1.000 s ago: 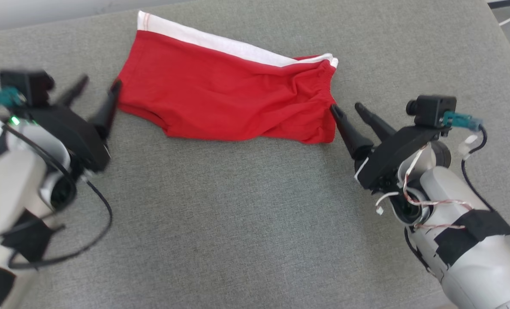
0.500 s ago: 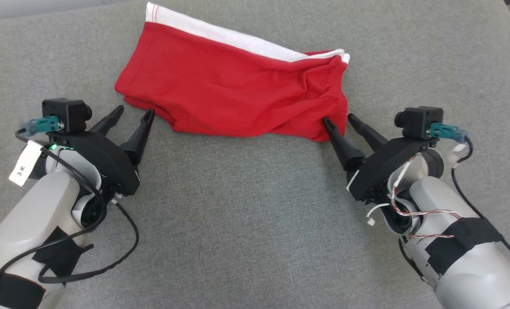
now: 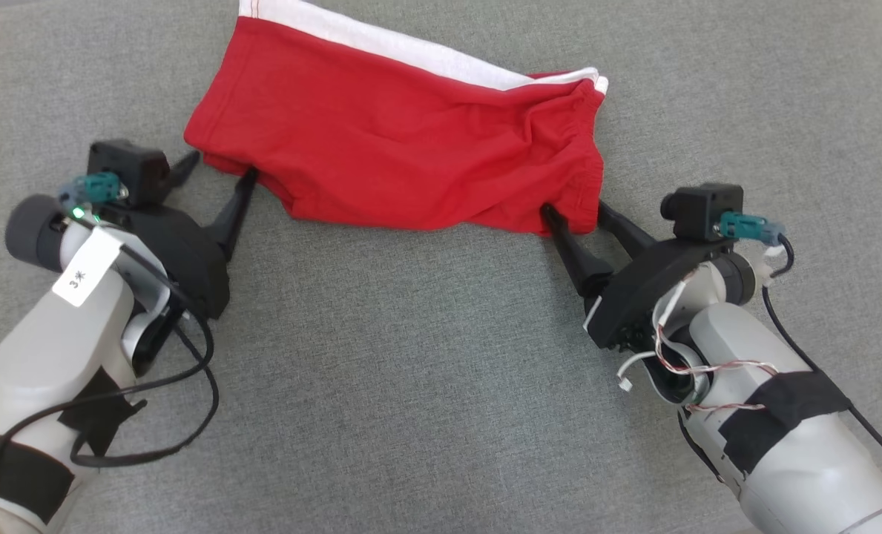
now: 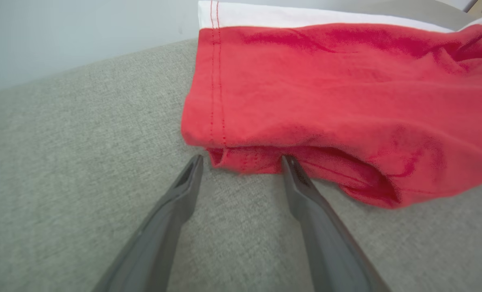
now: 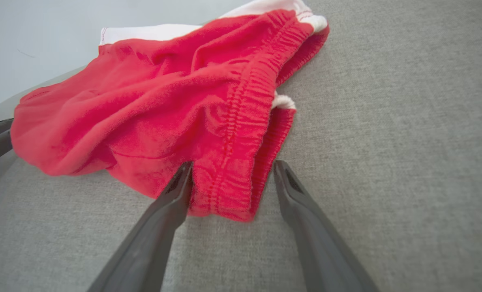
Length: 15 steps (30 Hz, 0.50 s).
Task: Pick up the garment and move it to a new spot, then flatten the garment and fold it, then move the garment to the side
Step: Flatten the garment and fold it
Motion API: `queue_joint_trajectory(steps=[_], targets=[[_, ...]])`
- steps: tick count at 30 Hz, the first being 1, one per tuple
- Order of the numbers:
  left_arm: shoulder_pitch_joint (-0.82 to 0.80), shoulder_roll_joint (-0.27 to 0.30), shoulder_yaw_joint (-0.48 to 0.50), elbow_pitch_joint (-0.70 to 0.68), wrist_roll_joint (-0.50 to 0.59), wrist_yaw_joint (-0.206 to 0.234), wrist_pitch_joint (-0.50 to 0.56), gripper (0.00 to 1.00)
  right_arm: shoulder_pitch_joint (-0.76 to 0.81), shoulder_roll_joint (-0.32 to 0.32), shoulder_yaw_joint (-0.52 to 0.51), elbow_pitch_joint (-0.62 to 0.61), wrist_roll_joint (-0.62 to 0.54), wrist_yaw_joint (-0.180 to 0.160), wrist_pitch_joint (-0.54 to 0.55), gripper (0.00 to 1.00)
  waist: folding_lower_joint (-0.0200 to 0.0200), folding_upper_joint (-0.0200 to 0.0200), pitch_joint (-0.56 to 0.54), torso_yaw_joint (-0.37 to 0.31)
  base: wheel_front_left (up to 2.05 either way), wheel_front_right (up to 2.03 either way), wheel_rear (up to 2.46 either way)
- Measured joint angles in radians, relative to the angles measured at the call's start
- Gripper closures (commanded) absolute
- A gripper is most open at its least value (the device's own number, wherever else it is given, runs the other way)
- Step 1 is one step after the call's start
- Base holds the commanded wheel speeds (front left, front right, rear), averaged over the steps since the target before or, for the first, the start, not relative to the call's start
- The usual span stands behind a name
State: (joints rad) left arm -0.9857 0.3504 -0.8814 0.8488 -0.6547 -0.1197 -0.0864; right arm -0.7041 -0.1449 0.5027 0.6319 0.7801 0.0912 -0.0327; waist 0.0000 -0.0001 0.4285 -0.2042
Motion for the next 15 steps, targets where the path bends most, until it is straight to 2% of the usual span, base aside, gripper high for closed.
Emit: queue_joint_trajectory(steps=[7, 8, 9, 10, 15], targets=[[-0.030, -0.015, -0.044, 0.034, 0.063, 0.032, -0.020, 0.00, -0.024, 0.008, 0.018, 0.015, -0.018, -0.003, -0.004, 0.00, 0.0000, 0.0000, 0.006, 0.001, 0.00, 0.00, 0.00], [-0.030, -0.019, -0.045, 0.039, 0.068, 0.033, -0.020, 0.35, -0.024, 0.009, 0.022, 0.018, -0.024, -0.003, -0.004, 0.24, 0.0000, 0.0000, 0.006, 0.003, 0.00, 0.00, 0.00], [-0.030, -0.021, -0.047, 0.043, 0.068, 0.033, -0.021, 1.00, -0.024, 0.009, 0.025, 0.021, -0.028, -0.003, -0.004, 0.84, 0.0000, 0.0000, 0.005, 0.003, 0.00, 0.00, 0.00], [-0.032, -0.023, -0.055, 0.048, 0.074, 0.031, -0.022, 1.00, -0.026, 0.009, 0.027, 0.024, -0.028, -0.003, -0.004, 1.00, 0.0000, 0.0001, 0.004, 0.004, 0.00, 0.00, 0.00], [-0.034, -0.045, -0.069, 0.069, 0.086, 0.038, -0.047, 1.00, -0.029, 0.013, 0.032, 0.047, -0.033, -0.003, -0.004, 1.00, 0.0000, 0.0002, -0.005, 0.010, 0.00, 0.00, 0.00]])
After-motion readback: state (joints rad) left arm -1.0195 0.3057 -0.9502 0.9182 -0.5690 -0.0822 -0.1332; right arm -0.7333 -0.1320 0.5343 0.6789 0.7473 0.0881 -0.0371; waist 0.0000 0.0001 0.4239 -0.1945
